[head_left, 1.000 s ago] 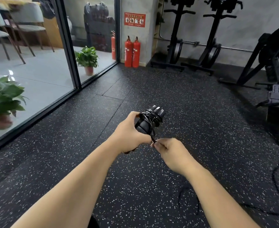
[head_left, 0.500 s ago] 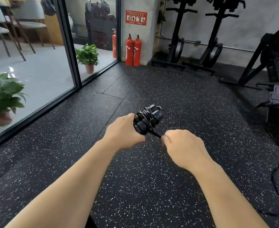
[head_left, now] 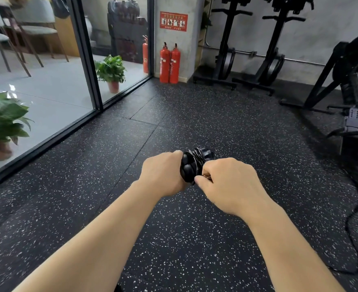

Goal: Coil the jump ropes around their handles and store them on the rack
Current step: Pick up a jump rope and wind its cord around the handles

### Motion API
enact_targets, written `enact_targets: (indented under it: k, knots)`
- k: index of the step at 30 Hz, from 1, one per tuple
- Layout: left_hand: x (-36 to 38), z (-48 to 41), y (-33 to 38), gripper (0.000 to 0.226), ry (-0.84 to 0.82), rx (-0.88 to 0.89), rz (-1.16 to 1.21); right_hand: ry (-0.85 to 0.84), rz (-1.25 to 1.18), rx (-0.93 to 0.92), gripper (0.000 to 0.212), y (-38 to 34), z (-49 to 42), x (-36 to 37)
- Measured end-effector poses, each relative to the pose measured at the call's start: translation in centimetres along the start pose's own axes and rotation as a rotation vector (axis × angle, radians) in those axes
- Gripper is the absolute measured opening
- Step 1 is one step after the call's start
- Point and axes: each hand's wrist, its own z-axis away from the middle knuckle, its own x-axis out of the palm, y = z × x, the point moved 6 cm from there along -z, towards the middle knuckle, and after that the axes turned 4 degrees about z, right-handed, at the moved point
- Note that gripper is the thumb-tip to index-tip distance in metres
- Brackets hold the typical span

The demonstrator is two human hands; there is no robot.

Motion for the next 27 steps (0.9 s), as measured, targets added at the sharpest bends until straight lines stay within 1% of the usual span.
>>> enact_targets:
  k: [3, 6, 8, 9, 11, 13, 14, 15, 17, 18, 19, 20, 21, 22, 24, 27]
  knots:
    - [0.4, -0.1, 1.1, 0.027, 0.006, 0.038, -0.081, -0.005, -0.013, -0.027, 0.035, 0.4, -0.2, -0.6]
    - [0.6, 0.3, 2.7, 0.028, -0.006, 0.142, -0.156, 0.015, 0.002, -0.027, 0.051, 0.9, -0.6, -0.8]
    - [1.0, 0.6, 3.6, 0.031, -0.02, 0.242, -0.23, 0.08, 0.005, -0.026, 0.06, 1.6, -1.0, -0.5]
    - [1.1, 0.8, 3.9, 0.028, -0.039, 0.294, -0.251, 0.125, 0.004, -0.025, 0.063, 2.0, -1.2, -0.3]
    - [1.5, 1.4, 4.6, 0.017, -0.115, 0.388, -0.238, 0.208, -0.004, -0.014, 0.067, 2.9, -1.4, -0.1]
    - [1.6, 2.3, 5.7, 0.03, -0.177, 0.479, -0.203, 0.236, -0.025, 0.01, 0.068, 3.8, -1.6, 0.4]
    - [1.6, 2.6, 6.0, 0.034, -0.179, 0.506, -0.193, 0.217, -0.036, 0.034, 0.069, 4.3, -1.7, 0.6]
    - [1.3, 2.9, 6.4, 0.032, -0.153, 0.537, -0.166, 0.194, -0.071, 0.057, 0.071, 4.9, -1.9, 1.0]
    - [0.8, 3.1, 6.6, 0.025, -0.089, 0.592, -0.096, 0.123, -0.239, 0.103, 0.075, 6.0, -2.0, 1.8]
    - [0.6, 3.1, 6.5, 0.024, -0.067, 0.62, -0.065, 0.065, -0.386, 0.121, 0.077, 6.4, -2.0, 2.4]
    - [0.4, 3.3, 6.6, 0.028, -0.043, 0.655, -0.036, 0.014, -0.575, 0.145, 0.078, 6.7, -1.9, 2.8]
    - [0.3, 3.4, 6.6, 0.035, -0.023, 0.684, -0.002, -0.038, -0.77, 0.169, 0.077, 6.9, -1.7, 3.2]
    - [0.0, 3.5, 6.6, 0.04, -0.003, 0.705, 0.037, -0.089, -0.917, 0.197, 0.071, 7.0, -1.4, 3.5]
    - [-0.3, 3.6, 6.7, 0.04, -0.001, 0.714, 0.077, -0.121, -1.022, 0.234, 0.063, 7.2, -1.3, 3.9]
    - [-0.4, 3.6, 6.7, 0.044, -0.024, 0.7, 0.142, -0.162, -1.076, 0.271, 0.054, 7.5, -1.1, 4.7]
    - [-0.3, 3.1, 6.5, 0.043, -0.07, 0.606, 0.255, -0.172, -1.161, 0.319, 0.049, 7.9, -1.3, 5.3]
